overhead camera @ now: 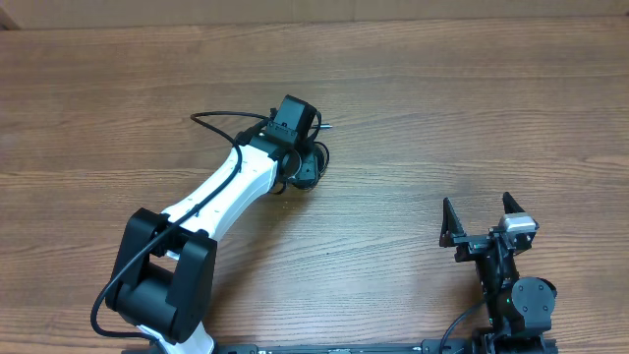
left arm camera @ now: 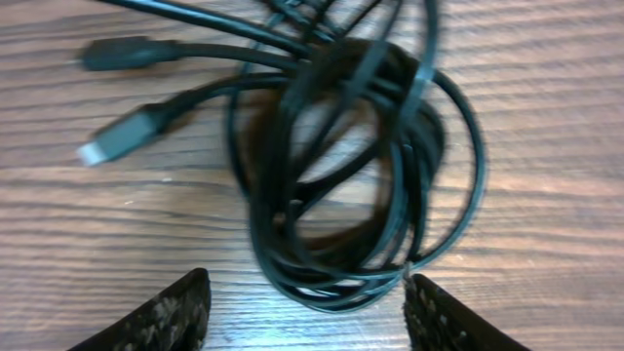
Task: Untangle cables
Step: 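Lower the left gripper and close it on the cable loops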
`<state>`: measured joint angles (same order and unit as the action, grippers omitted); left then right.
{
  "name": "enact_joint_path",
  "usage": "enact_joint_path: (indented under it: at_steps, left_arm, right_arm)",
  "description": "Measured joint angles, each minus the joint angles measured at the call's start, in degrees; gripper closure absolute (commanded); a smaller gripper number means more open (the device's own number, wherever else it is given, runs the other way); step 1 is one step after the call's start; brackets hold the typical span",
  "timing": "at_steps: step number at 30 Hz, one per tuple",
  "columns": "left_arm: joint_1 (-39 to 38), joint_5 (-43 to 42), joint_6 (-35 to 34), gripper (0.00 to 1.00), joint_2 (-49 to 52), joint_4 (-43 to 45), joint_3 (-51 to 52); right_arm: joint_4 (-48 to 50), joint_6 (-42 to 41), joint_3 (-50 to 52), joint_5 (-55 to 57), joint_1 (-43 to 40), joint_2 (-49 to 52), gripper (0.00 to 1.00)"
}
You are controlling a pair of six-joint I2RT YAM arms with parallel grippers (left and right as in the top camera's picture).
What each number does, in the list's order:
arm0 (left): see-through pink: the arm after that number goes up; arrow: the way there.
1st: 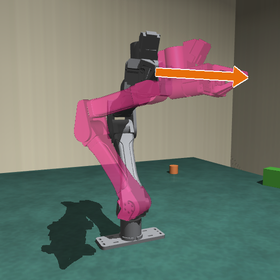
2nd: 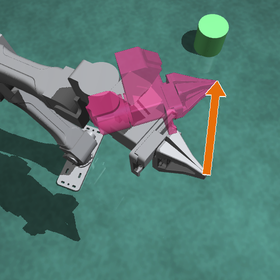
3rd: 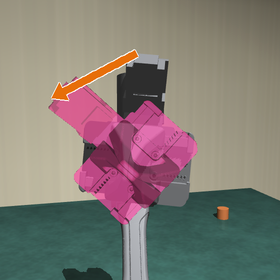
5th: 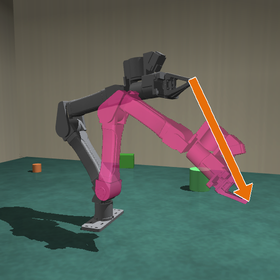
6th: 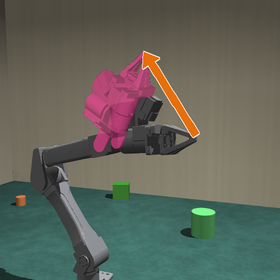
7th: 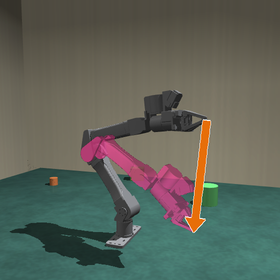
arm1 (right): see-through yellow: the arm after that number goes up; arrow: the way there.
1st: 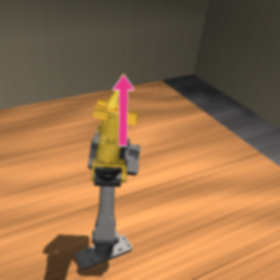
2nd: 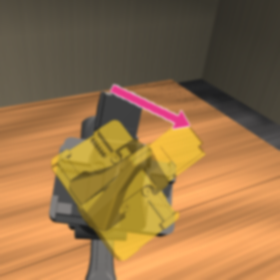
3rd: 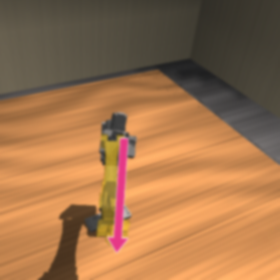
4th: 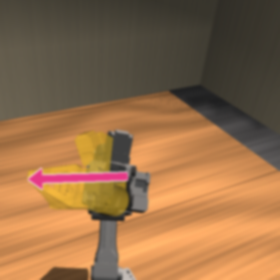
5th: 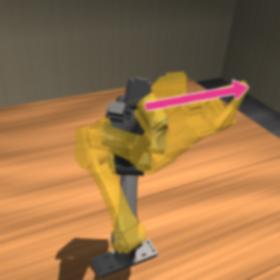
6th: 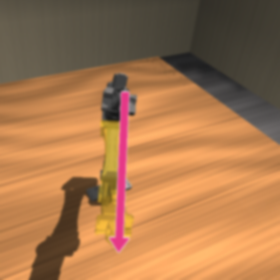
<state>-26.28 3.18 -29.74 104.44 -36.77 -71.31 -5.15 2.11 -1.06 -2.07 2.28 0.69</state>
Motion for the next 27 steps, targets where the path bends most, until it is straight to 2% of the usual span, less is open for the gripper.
enact_joint_path:
  at_steps: [9,27]
  left_arm:
    - [0.0,3.8,-7.7,0.34,0.5,2.2,0.0]
    - [0.0,6.5,-9.1,0.34,1.0,2.8,0.0]
  right_arm:
    - [0.0,0.0,0.0,0.0,0.0,0.0,0.00]
    - [0.0,0.0,0.0,0.0,0.0,0.0,0.00]
